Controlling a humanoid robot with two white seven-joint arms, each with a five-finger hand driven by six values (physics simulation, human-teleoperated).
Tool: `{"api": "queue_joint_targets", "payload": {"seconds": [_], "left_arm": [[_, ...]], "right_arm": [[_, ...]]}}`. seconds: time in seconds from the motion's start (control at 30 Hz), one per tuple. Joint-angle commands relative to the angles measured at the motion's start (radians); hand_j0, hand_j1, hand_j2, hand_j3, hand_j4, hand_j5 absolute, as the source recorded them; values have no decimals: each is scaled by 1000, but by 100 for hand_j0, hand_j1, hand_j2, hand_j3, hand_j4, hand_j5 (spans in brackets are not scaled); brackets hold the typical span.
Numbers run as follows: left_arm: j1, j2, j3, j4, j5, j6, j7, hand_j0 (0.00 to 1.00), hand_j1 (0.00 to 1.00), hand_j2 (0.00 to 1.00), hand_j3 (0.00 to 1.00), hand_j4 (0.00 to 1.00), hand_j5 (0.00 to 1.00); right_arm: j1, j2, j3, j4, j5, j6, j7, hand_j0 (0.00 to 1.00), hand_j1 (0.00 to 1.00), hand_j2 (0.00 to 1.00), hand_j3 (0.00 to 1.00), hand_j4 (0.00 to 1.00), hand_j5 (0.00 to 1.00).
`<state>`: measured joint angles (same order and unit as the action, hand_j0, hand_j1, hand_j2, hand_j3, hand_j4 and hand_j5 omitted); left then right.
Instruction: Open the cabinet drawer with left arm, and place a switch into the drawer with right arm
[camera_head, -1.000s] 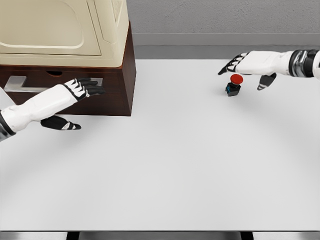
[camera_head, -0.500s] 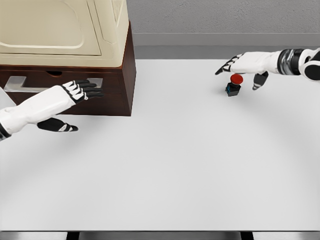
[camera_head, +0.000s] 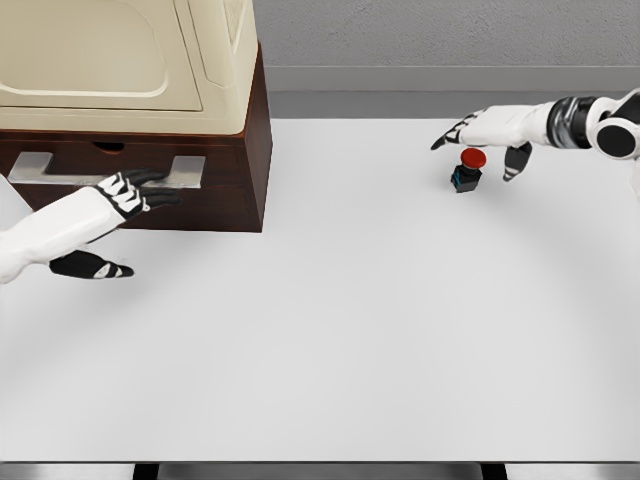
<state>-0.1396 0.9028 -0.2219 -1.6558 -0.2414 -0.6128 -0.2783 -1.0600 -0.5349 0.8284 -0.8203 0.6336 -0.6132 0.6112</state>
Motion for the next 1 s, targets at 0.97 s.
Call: {"api": "queue_joint_targets", "payload": {"seconds": [0.97], "left_arm": [[-55, 10, -7, -81, 37, 2, 1, 100, 100, 100, 100, 100, 100]], "right_arm": [[-8, 20, 3, 39, 9, 2, 0, 100, 100, 100, 100, 100, 100]]}}
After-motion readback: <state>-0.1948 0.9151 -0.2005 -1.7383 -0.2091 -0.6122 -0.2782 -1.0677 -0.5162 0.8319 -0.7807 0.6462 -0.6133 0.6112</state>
